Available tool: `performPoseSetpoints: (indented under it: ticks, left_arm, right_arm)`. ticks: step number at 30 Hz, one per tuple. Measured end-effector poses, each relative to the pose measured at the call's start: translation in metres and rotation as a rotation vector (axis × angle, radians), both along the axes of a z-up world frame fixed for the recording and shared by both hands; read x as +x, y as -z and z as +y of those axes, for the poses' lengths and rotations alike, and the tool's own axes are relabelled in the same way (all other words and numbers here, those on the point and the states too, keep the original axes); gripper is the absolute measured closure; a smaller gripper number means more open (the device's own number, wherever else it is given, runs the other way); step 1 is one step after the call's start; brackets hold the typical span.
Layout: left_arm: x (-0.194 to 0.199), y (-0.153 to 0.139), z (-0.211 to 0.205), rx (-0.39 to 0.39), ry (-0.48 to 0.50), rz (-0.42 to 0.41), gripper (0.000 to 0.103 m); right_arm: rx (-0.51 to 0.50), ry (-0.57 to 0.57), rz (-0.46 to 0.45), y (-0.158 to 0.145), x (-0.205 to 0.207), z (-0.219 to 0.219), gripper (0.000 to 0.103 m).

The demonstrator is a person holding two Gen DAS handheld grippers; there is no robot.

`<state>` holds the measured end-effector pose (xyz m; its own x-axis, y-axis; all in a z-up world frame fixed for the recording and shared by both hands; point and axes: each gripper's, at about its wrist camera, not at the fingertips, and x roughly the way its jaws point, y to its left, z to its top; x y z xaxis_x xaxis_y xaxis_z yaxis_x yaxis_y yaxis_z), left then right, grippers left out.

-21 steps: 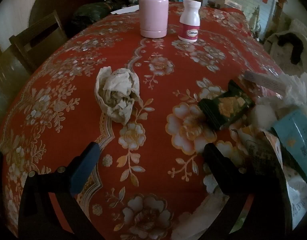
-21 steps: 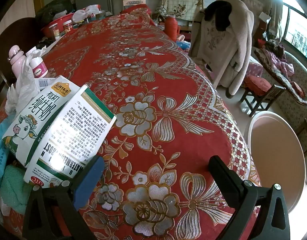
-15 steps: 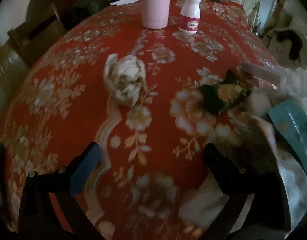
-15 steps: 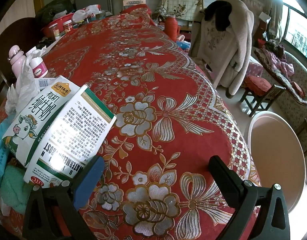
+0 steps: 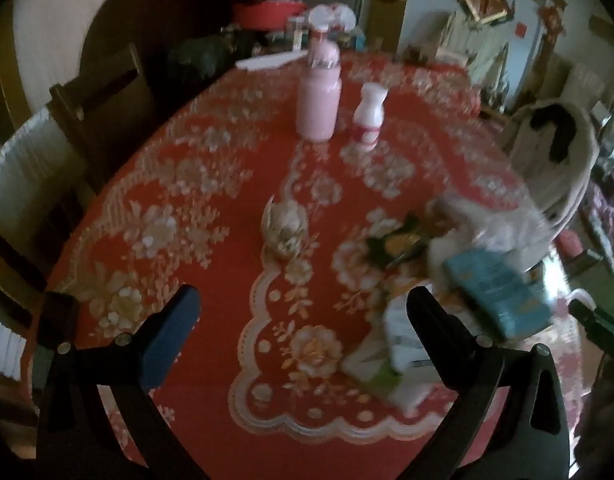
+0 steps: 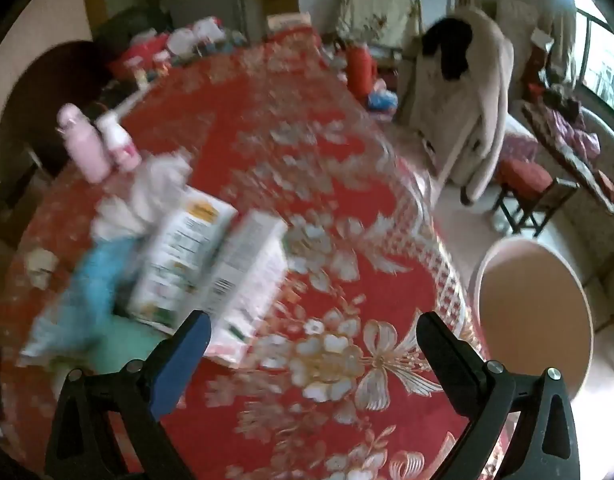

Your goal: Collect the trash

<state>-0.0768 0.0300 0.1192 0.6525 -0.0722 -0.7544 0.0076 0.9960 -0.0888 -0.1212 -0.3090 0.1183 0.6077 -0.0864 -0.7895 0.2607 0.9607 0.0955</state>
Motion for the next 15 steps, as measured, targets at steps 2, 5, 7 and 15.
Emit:
performPoseSetpoints:
  ticks: [2,5,7,15]
  left_arm:
    - [-0.008,-0.016,-0.007,-0.011,0.010,-0.035,0.001]
    - [-0.022,-0.035,-0.021,-0.023,0.039,-0.082,0.001]
    - [-0.030,-0.045,-0.030,-0.021,0.054,-0.110,0.001]
    - [-0.057,-0.069,-0.061,-0.050,0.126,-0.179,0.001]
  right_arm:
    - [-0.013,-0.018,-0.039,-0.019,-0.006,0.009,0.000]
    - [-0.026,-0.042,-0.090,-0.046,-0.013,0.022,0.000]
    - [-0.021,-0.056,-0.127,-0.062,-0.021,0.029,0.000]
    - [-0.026,-0.062,-0.226,-0.100,-0.046,0.040,0.000]
